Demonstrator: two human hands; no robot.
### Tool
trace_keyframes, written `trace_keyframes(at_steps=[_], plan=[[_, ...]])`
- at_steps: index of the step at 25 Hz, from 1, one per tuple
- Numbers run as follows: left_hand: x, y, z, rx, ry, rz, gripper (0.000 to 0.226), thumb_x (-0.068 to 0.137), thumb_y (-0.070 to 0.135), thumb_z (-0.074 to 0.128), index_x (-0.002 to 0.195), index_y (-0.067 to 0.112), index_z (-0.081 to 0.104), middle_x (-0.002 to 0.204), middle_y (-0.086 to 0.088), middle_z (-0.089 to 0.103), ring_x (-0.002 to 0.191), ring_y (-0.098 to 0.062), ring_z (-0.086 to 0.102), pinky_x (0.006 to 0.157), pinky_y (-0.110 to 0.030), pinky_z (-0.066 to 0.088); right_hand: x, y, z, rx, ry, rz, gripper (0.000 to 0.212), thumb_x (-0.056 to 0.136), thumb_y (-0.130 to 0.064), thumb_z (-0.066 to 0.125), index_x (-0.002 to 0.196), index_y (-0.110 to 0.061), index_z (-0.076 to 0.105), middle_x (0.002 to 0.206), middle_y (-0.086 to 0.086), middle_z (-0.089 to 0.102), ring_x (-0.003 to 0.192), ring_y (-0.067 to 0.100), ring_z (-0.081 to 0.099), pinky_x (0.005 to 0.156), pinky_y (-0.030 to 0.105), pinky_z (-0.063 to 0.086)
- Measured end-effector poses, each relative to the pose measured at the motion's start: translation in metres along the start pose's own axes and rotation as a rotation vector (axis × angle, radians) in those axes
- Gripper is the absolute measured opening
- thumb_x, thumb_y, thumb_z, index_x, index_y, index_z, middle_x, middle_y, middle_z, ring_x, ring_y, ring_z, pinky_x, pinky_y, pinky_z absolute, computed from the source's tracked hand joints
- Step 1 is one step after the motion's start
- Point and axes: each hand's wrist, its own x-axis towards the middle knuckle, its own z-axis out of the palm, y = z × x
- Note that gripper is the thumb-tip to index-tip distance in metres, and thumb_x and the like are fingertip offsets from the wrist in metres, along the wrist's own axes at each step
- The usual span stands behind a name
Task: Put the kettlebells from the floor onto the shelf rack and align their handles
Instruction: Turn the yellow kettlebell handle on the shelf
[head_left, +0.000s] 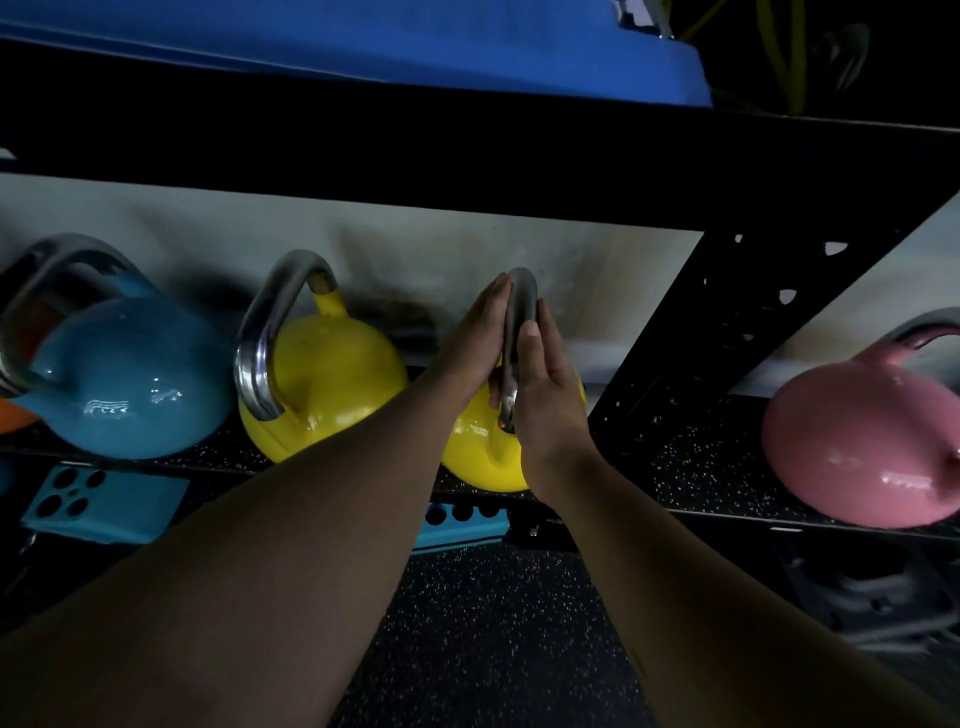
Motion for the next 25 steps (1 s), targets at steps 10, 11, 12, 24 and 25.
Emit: trace_keyframes(at_steps=[10,11,12,24,25], plan=[[0.001,-0.003,-0.003,0.002,-0.016,0.011,0.061,0.097,0.064,0.025,0.148,0.033,0.039,0.149,-0.006,0.048,0.133,-0.024,0.048,0.111,-0.049,0.037,0.002,0.002,-0.003,-0.180,-0.037,-0.049,0.052,0.102,-0.046,0.031,0.153,-0.037,0.021,0.153,-0.004,0.041,0.125,0.015,0.053,0.073,0.015,0.052],[0.001,-0.003,-0.004,0.007,-0.020,0.014,0.061,0.097,0.064,0.025,0.148,0.033,0.039,0.151,-0.005,0.046,0.134,-0.023,0.046,0.112,-0.047,0.036,0.001,0.002,-0.003,-0.183,-0.042,-0.052,0.052,0.103,-0.045,0.030,0.153,-0.036,0.020,0.154,-0.004,0.038,0.126,0.010,0.049,0.068,0.006,0.047],[0.001,-0.003,-0.005,0.014,-0.022,0.019,0.061,0.097,0.064,0.024,0.148,0.032,0.038,0.152,-0.005,0.045,0.136,-0.023,0.045,0.113,-0.047,0.035,0.001,0.001,-0.003,-0.181,-0.046,-0.053,0.052,0.103,-0.044,0.030,0.154,-0.034,0.020,0.155,-0.004,0.036,0.121,0.003,0.045,0.063,0.000,0.043],[-0.008,0.025,-0.012,0.286,0.114,0.146,0.041,0.103,0.037,0.040,0.139,0.022,0.050,0.144,-0.005,0.053,0.125,-0.017,0.051,0.096,-0.022,0.035,0.014,-0.009,-0.016,-0.278,-0.132,-0.014,0.047,0.103,-0.041,0.035,0.149,-0.034,0.029,0.144,0.004,0.051,0.128,0.019,0.049,0.092,0.029,0.046],[-0.011,0.029,-0.012,0.323,0.161,0.227,0.036,0.102,0.029,0.044,0.136,0.022,0.053,0.141,-0.005,0.057,0.123,-0.016,0.054,0.093,-0.019,0.037,0.014,-0.013,-0.018,-0.347,-0.107,-0.034,0.045,0.103,-0.040,0.038,0.146,-0.032,0.035,0.135,0.005,0.057,0.122,0.022,0.055,0.091,0.031,0.048]])
